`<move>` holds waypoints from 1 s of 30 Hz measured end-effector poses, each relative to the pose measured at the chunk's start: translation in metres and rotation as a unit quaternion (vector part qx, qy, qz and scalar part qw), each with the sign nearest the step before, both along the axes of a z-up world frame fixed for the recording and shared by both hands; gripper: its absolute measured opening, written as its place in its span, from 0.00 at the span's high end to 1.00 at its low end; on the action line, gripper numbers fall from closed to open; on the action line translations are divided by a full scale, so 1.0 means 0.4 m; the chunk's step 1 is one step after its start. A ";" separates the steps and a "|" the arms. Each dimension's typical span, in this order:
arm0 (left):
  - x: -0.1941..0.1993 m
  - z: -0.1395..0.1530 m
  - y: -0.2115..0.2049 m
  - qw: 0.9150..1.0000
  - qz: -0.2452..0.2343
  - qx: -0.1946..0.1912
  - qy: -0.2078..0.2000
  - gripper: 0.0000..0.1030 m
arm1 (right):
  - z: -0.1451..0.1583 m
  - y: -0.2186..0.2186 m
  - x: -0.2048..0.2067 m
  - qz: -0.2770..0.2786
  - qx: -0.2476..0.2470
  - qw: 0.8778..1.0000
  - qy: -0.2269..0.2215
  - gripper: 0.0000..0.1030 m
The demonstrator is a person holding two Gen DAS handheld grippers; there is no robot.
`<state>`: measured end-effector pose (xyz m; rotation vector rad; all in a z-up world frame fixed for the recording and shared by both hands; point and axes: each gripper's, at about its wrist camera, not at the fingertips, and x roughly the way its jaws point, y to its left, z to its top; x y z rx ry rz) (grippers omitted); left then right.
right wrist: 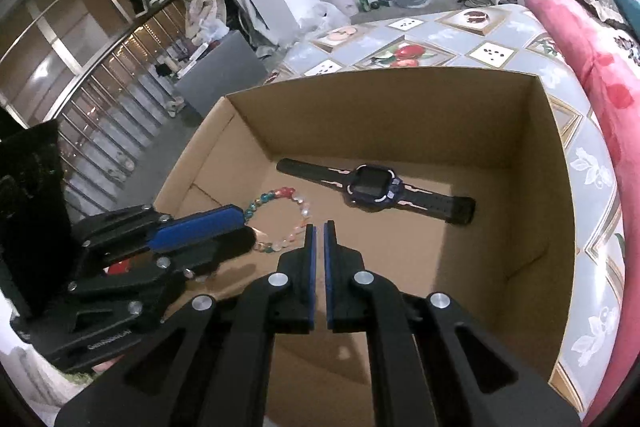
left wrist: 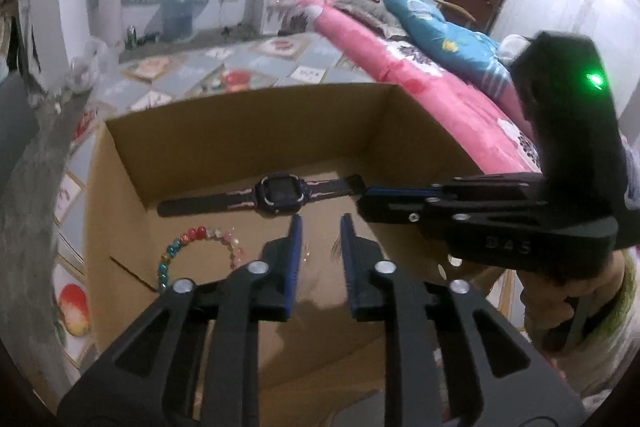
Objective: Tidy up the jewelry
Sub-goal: 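Open both tools to drop the ring and charm into the box, then move both tools back down to the table beside the pink bead bracelet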
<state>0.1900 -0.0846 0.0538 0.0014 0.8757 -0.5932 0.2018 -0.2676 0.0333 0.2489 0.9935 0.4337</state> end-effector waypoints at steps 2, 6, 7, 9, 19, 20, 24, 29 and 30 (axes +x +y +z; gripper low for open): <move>0.011 -0.005 0.010 1.000 0.007 -0.012 0.012 0.81 | 0.005 -0.014 0.000 -0.005 0.009 1.000 -0.006 0.95; 0.010 0.002 0.034 0.999 0.016 -0.029 0.013 0.79 | 0.031 -0.043 -0.019 -0.016 0.024 0.999 -0.022 0.95; 0.007 0.005 0.037 0.999 0.016 -0.032 0.012 0.79 | 0.037 -0.049 -0.024 -0.018 0.027 0.999 -0.026 0.95; -0.004 0.017 0.048 0.999 0.017 -0.043 0.006 0.79 | 0.051 -0.065 -0.042 -0.025 0.034 0.998 -0.036 0.95; -0.165 0.103 0.167 0.995 0.032 -0.067 -0.062 0.78 | 0.131 -0.072 -0.236 0.010 0.057 0.992 -0.116 0.91; -0.198 0.111 0.183 0.995 0.029 -0.067 -0.074 0.78 | 0.131 -0.066 -0.263 0.020 0.056 0.991 -0.122 0.87; -0.307 0.118 0.228 0.993 0.013 -0.067 -0.097 0.72 | 0.102 -0.032 -0.360 0.050 0.045 0.990 -0.123 0.76; -0.376 0.027 0.225 0.998 0.005 -0.045 -0.052 0.70 | -0.001 -0.016 -0.416 0.034 0.066 0.995 -0.061 0.76; -0.379 -0.003 0.219 0.999 0.007 -0.036 -0.035 0.70 | -0.024 -0.014 -0.422 0.029 0.074 0.996 -0.046 0.76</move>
